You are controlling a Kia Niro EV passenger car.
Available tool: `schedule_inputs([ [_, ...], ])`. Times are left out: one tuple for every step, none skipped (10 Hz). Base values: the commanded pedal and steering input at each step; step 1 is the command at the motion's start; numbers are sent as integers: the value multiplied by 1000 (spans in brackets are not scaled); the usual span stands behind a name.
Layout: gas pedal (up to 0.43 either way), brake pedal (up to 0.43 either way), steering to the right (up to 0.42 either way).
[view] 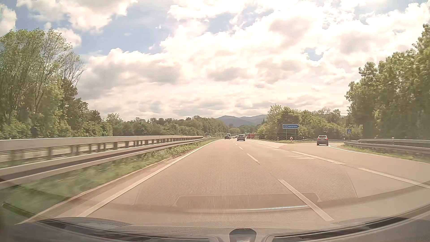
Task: Follow the waypoints while adhering to traffic rules and regulations
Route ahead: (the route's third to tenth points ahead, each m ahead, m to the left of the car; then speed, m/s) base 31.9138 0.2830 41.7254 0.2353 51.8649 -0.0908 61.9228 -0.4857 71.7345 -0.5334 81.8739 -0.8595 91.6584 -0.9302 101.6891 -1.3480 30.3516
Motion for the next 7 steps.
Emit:
schedule_inputs([
  [79, 0, 4],
  [79, 0, 4],
  [98, 0, 4],
  [130, 0, 4],
  [130, 0, 4],
  [130, 0, 4],
  [130, 0, 4],
])
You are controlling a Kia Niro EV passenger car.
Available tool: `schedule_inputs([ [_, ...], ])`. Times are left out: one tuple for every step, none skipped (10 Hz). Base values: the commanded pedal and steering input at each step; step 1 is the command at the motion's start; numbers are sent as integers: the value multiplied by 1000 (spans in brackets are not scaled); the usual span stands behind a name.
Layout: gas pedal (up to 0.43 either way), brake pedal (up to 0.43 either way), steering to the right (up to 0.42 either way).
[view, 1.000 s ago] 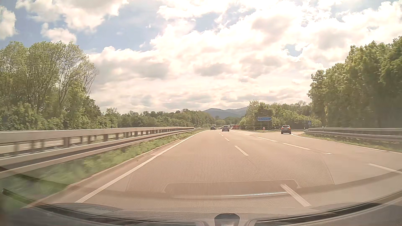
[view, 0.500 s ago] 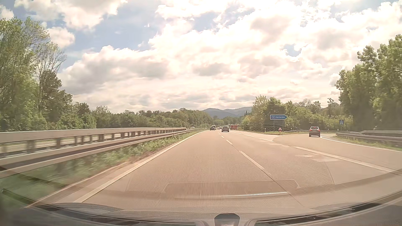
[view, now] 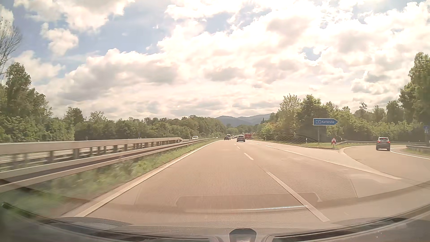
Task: Follow the waypoints while adhering to traffic rules and regulations
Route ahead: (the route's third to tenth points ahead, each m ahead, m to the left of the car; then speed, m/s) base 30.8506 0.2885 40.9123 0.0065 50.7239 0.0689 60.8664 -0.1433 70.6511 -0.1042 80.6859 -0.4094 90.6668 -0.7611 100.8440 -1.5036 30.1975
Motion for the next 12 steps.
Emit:
schedule_inputs([
  [130, 0, 4],
  [130, 0, 4],
  [130, 0, 4],
  [130, 0, 4],
  [130, 0, 4],
  [130, 0, 4],
  [130, 0, 3],
  [130, 0, 3],
  [130, 0, 3],
  [138, 0, 3],
  [138, 0, 3],
  [157, 0, 3],
])
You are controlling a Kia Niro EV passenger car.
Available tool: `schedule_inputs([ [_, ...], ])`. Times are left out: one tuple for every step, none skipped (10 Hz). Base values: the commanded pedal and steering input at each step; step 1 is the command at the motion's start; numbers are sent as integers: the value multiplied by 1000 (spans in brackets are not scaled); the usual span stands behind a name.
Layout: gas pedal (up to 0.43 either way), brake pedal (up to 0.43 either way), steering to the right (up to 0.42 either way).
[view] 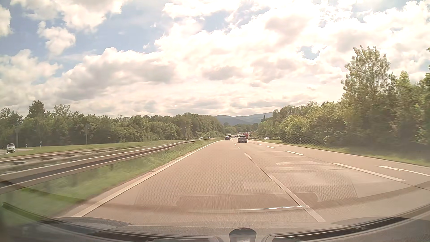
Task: Follow the waypoints while adhering to traffic rules and regulations
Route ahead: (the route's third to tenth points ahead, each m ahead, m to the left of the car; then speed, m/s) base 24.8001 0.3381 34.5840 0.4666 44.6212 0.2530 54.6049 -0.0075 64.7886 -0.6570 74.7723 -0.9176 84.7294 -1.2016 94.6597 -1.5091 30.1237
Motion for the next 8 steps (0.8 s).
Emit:
schedule_inputs([
  [157, 0, 3],
  [157, 0, 3],
  [157, 0, 3],
  [157, 0, 3],
  [157, 0, 3],
  [157, 0, 3],
  [157, 0, 3],
  [157, 0, 3],
])
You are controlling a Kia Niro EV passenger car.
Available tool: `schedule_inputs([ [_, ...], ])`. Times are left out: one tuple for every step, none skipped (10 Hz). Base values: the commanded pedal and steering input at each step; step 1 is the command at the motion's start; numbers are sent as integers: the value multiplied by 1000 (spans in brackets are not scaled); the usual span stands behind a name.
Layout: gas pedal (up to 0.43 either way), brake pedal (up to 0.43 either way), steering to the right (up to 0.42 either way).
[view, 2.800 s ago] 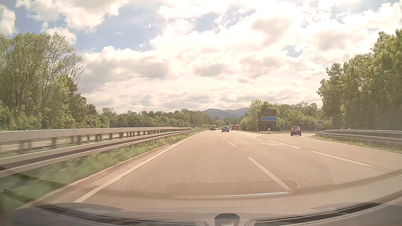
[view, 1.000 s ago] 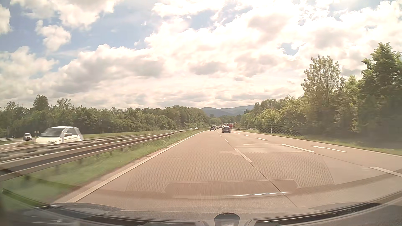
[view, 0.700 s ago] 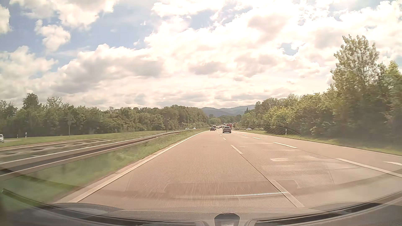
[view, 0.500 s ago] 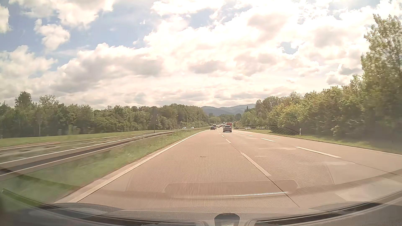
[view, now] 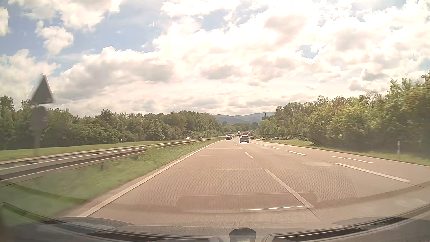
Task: Follow the waypoints while adhering to traffic rules and regulations
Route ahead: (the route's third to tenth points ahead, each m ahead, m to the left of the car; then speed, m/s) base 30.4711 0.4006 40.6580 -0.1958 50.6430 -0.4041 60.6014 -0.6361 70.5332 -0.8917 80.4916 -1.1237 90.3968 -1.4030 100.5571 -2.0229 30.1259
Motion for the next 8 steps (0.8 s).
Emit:
schedule_inputs([
  [150, 0, 3],
  [150, 0, 3],
  [150, 0, 3],
  [150, 0, 3],
  [138, 0, 3],
  [110, 0, 3],
  [47, 0, 3],
  [0, 0, 3],
])
